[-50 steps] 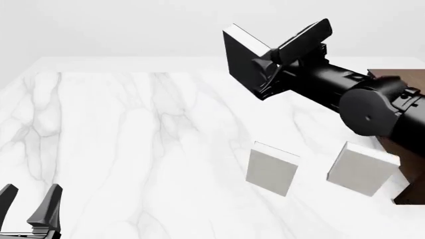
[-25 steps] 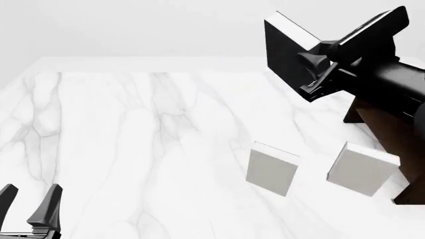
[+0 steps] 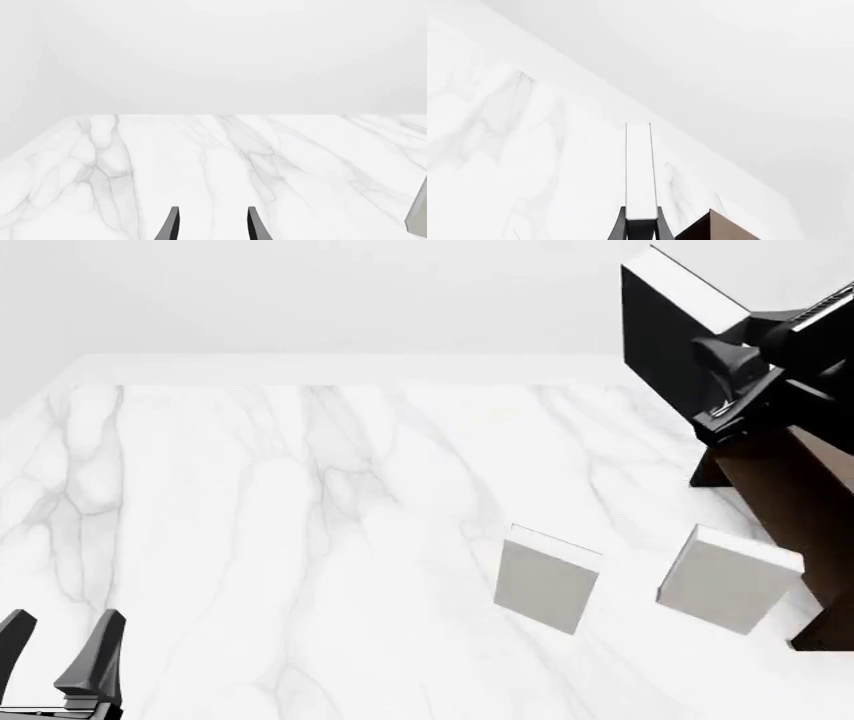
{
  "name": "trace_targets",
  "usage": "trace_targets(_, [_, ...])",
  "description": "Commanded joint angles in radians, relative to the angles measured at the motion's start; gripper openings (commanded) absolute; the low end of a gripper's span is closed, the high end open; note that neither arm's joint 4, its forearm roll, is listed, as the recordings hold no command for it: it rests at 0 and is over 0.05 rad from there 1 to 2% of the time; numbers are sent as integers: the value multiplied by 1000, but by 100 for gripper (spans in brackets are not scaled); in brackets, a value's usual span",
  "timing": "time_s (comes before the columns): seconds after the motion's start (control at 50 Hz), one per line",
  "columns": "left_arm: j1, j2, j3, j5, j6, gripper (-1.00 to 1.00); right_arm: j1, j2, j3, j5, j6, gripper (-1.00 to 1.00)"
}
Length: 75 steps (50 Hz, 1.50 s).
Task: Pick up the book on the left and place it on top of the shelf.
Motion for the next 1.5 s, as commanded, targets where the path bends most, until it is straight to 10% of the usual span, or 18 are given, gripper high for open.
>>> trace_targets(0.02, [0,0,0,0,0,100,-76,-57,29,-1,-30,-100])
trace_targets(1.5, [0,0,0,0,0,100,-361,-115,26,66,-153,-100])
